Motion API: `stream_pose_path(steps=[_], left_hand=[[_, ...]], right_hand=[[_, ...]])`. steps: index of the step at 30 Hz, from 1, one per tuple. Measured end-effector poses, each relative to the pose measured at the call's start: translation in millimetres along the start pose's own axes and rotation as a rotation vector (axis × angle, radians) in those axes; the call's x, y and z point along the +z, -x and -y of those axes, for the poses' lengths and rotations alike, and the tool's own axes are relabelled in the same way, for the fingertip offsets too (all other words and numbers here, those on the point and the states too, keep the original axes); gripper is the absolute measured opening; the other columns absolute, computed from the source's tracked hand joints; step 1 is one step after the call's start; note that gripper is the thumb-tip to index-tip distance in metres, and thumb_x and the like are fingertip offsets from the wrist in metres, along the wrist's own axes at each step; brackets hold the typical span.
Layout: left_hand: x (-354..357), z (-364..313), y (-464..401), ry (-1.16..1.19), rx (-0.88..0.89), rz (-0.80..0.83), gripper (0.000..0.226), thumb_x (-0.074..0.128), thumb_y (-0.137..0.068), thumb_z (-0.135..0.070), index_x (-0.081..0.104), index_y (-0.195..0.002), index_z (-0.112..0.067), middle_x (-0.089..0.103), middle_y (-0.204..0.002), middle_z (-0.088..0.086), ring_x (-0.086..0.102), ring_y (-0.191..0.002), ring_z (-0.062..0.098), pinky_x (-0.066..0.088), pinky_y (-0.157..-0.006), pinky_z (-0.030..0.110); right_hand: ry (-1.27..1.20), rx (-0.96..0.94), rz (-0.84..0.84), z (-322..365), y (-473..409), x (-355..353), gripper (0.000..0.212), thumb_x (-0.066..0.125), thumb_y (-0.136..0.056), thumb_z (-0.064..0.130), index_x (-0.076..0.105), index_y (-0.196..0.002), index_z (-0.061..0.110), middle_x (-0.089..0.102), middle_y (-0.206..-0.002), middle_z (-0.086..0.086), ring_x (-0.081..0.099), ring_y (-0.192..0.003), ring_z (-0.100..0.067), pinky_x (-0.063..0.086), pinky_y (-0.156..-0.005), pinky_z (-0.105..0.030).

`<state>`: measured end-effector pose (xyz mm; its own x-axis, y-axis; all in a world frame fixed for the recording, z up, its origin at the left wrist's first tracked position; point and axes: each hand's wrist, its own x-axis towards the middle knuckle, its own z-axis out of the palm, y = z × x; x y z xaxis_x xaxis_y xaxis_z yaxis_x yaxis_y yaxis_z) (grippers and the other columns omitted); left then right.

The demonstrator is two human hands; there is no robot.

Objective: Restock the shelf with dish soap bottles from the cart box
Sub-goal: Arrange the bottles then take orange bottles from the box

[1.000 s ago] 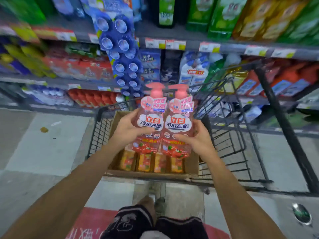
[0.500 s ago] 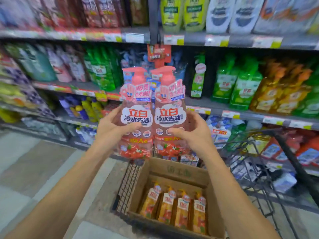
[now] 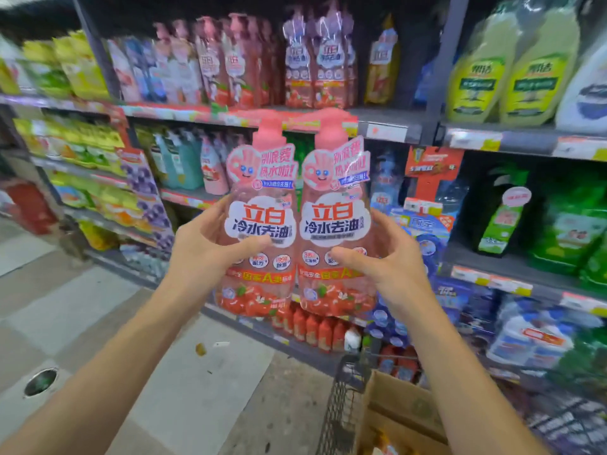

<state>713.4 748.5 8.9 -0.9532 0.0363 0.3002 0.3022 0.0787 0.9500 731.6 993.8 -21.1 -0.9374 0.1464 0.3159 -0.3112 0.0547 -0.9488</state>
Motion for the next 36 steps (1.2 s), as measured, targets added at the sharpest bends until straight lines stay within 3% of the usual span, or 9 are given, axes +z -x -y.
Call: stream_pose_path(steps=[5, 10, 15, 18, 21, 24, 27, 32, 36], left_hand=[[-72, 16, -53, 0.009, 0.074, -0.027, 0.083, 0.084, -0.058, -0.021, 0.056, -0.136, -0.013, 0.075, -0.109, -0.005, 0.07, -0.104, 0.013, 0.058, -0.085, 0.03], [-123, 26, -103, 0.035, 0.103, 0.005, 0.089, 0.085, -0.058, -0.024, 0.052, -0.14, -0.012, 0.074, -0.111, -0.007, 0.069, -0.105, 0.01, 0.055, -0.081, 0.02], [-151, 30, -147, 0.063, 0.101, 0.054, 0.098, 0.094, -0.057, -0.036, 0.05, -0.142, -0.018, 0.069, -0.124, -0.003, 0.064, -0.116, 0.016, 0.052, -0.1, 0.042], [-153, 26, -174, 0.092, 0.128, 0.053, 0.088, 0.085, -0.06, -0.025, 0.051, -0.141, -0.022, 0.072, -0.116, -0.007, 0.068, -0.108, 0.01, 0.056, -0.092, 0.031], [-151, 22, -201, 0.099, 0.147, 0.077, 0.074, 0.084, -0.06, -0.024, 0.055, -0.127, -0.037, 0.074, -0.109, -0.014, 0.069, -0.103, 0.005, 0.056, -0.085, 0.025], [-147, 21, -229, 0.122, 0.167, 0.111, 0.059, 0.081, -0.067, -0.012, 0.06, -0.118, -0.032, 0.076, -0.099, -0.012, 0.071, -0.091, 0.004, 0.056, -0.072, 0.017], [-144, 21, -266, 0.122, 0.19, 0.127, 0.061, 0.081, -0.063, -0.02, 0.063, -0.12, -0.028, 0.076, -0.102, -0.008, 0.072, -0.096, 0.01, 0.058, -0.076, 0.022], [-128, 19, -346, 0.109, 0.225, 0.173, 0.091, 0.085, -0.056, -0.034, 0.052, -0.14, -0.019, 0.072, -0.116, -0.008, 0.067, -0.11, 0.012, 0.056, -0.089, 0.03], [-107, 15, -406, 0.112, 0.256, 0.21, 0.085, 0.084, -0.056, -0.037, 0.057, -0.134, -0.018, 0.073, -0.112, -0.007, 0.068, -0.107, 0.013, 0.056, -0.089, 0.033]], right_hand=[[-0.014, -0.046, -0.015, -4, -39, 83, 0.07, 0.088, -0.064, 0.016, 0.062, -0.129, 0.02, 0.075, -0.113, 0.006, 0.069, -0.109, -0.012, 0.055, -0.097, -0.041], [0.026, -0.067, -0.039, -3, -75, 139, 0.067, 0.087, -0.068, 0.014, 0.062, -0.13, 0.02, 0.075, -0.113, 0.008, 0.069, -0.108, -0.01, 0.056, -0.096, -0.039], [0.033, -0.069, -0.072, 3, -107, 171, 0.077, 0.089, -0.063, 0.024, 0.059, -0.134, 0.02, 0.074, -0.114, 0.009, 0.069, -0.108, -0.01, 0.056, -0.094, -0.046], [0.028, -0.084, -0.083, 7, -132, 178, 0.068, 0.089, -0.065, 0.022, 0.063, -0.127, 0.027, 0.075, -0.112, 0.008, 0.07, -0.108, -0.016, 0.056, -0.092, -0.052], [-0.012, -0.108, -0.107, 8, -155, 183, 0.074, 0.088, -0.059, 0.026, 0.062, -0.128, 0.026, 0.075, -0.113, 0.006, 0.07, -0.109, -0.018, 0.055, -0.092, -0.055], [-0.006, -0.152, -0.097, 7, -182, 184, 0.068, 0.086, -0.067, 0.019, 0.061, -0.13, 0.025, 0.074, -0.115, 0.007, 0.069, -0.11, -0.015, 0.06, -0.084, -0.042], [0.015, -0.201, -0.097, 9, -216, 184, 0.058, 0.082, -0.076, 0.008, 0.062, -0.128, 0.024, 0.075, -0.111, 0.009, 0.07, -0.105, -0.007, 0.058, -0.076, -0.022], [-0.002, -0.258, -0.14, 9, -284, 174, 0.058, 0.081, -0.071, 0.013, 0.063, -0.125, 0.023, 0.076, -0.109, 0.006, 0.071, -0.103, -0.011, 0.059, -0.079, -0.026], [0.004, -0.295, -0.183, 10, -339, 161, 0.063, 0.081, -0.067, 0.018, 0.062, -0.127, 0.024, 0.076, -0.112, 0.005, 0.07, -0.106, -0.012, 0.059, -0.082, -0.029]])
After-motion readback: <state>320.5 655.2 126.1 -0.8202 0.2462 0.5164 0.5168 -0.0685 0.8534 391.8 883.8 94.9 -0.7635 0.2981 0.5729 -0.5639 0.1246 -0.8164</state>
